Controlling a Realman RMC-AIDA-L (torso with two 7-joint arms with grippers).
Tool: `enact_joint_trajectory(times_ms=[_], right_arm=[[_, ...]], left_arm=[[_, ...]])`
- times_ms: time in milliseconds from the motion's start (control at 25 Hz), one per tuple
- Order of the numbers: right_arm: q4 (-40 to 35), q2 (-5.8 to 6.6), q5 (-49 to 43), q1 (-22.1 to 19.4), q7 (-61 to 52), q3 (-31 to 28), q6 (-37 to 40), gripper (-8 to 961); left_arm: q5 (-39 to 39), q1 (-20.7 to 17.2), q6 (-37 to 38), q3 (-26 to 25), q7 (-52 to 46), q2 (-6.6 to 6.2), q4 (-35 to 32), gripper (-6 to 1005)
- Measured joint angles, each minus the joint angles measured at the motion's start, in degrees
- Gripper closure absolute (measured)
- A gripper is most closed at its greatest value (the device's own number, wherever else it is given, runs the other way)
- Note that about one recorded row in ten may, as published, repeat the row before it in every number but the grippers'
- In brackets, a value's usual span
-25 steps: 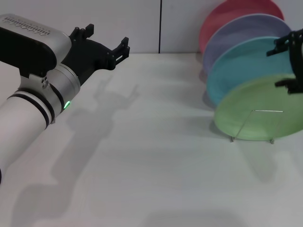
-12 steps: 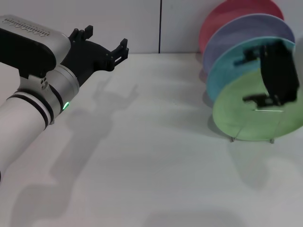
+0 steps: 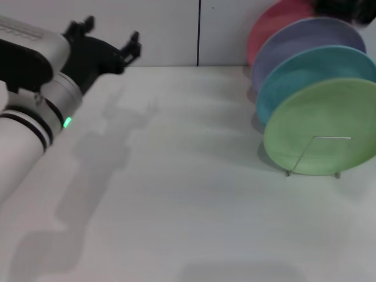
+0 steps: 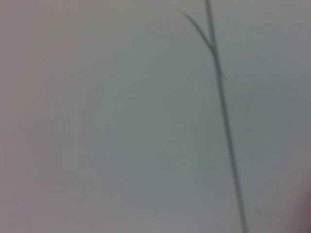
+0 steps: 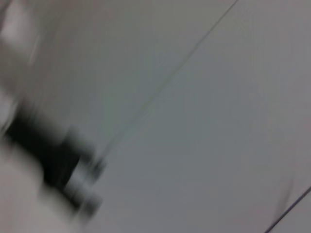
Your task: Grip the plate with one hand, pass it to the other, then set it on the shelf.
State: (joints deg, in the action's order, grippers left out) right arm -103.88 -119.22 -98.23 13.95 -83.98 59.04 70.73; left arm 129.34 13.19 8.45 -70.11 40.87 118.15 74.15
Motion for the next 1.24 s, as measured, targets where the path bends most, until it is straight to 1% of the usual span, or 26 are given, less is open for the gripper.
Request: enact_joint_trajectory(times_ms=[80,200,240,280,320,360,400,440,480,520,560,600,680,720,760,800,840,880,920,960,1120,1160,1240], right_arm=[[4.82,-0.07,16.71,-4.42,5.59,-3.03,0.02,251],[11.90,-0.28,34.66,-10.93,13.71,-4.03,0.98,251],[16.41,-0.42,41.50,-13.51,18.72,-3.62,2.23,251],[20.28,-0.44,47.12,-14.65,23.38,-3.29,4.13,251],[26.59,-0.43,53.96,-15.66,29.94,-2.67,7.18,251],[40.19,-0.21,66.22,-15.90,40.60,-2.49,15.94,251],[40.19,-0.21,66.22,-15.90,40.60,-2.49,15.94,251],[46.46,-0.11,70.67,-15.28,44.22,-3.22,20.38,251],[51.78,-0.10,73.71,-14.62,46.37,-4.09,23.57,251],[57.51,-0.11,76.79,-13.67,48.21,-5.21,26.68,251],[69.06,-0.12,82.47,-10.93,51.67,-7.59,29.58,251],[69.06,-0.12,82.47,-10.93,51.67,-7.59,29.58,251],[79.20,0.28,85.99,-7.87,54.85,-10.63,30.65,251],[83.52,0.51,86.95,-6.39,56.20,-12.47,30.39,251],[89.62,0.81,87.72,-4.26,58.83,-16.06,28.49,251],[89.62,0.81,87.72,-4.26,58.83,-16.06,28.49,251],[91.51,0.80,87.87,-3.44,60.62,-17.68,26.75,251],[92.82,0.53,88.07,-2.45,63.06,-19.99,23.41,251],[92.82,0.53,88.07,-2.45,63.06,-19.99,23.41,251],[93.04,0.41,87.99,-2.17,63.64,-20.55,22.06,251],[93.61,0.40,87.72,-1.92,63.67,-20.69,20.38,251],[93.74,0.40,87.72,-1.74,63.67,-20.93,19.84,251],[93.82,0.40,87.72,-1.63,63.68,-21.09,19.57,251]], left_arm=[[0.73,-0.48,3.50,-0.28,0.01,0.00,-0.27,129],[1.10,-1.34,10.15,-0.21,0.02,0.01,-1.78,129],[1.43,-1.60,13.93,0.03,-0.01,0.03,-3.16,129],[1.43,-1.60,13.93,0.03,-0.01,0.03,-3.16,129],[1.71,-1.70,16.63,0.23,-0.19,0.05,-4.48,129],[1.71,-1.70,16.63,0.23,-0.19,0.05,-4.48,128],[1.71,-1.70,16.63,0.23,-0.19,0.05,-4.48,128],[2.36,-1.91,26.13,1.36,-2.76,0.10,-9.84,128],[2.39,-1.53,30.43,1.49,-5.45,0.10,-13.35,128],[2.39,-1.45,31.58,1.50,-6.31,0.11,-14.14,128],[2.51,-0.87,36.27,1.62,-10.25,0.14,-18.11,128],[2.65,-0.59,38.66,1.70,-12.23,0.13,-20.16,128],[3.54,0.05,43.79,1.94,-17.40,0.10,-24.84,128],[5.11,0.76,48.57,2.01,-22.64,0.08,-29.92,128],[5.54,0.96,49.71,1.99,-23.94,0.08,-31.26,128],[6.38,1.46,52.00,1.93,-26.24,0.11,-34.44,128],[6.75,1.86,53.24,1.89,-27.56,0.13,-36.45,128],[6.75,1.86,53.24,1.89,-27.56,0.13,-36.45,128],[6.91,2.73,54.62,1.87,-29.75,0.22,-40.28,128],[6.91,3.06,54.91,1.86,-30.63,0.27,-41.84,128],[6.89,3.44,55.43,1.85,-32.93,0.35,-44.49,128],[6.89,3.98,56.76,2.14,-34.06,0.41,-47.08,128],[6.90,4.62,57.50,2.27,-34.14,0.46,-48.74,128]])
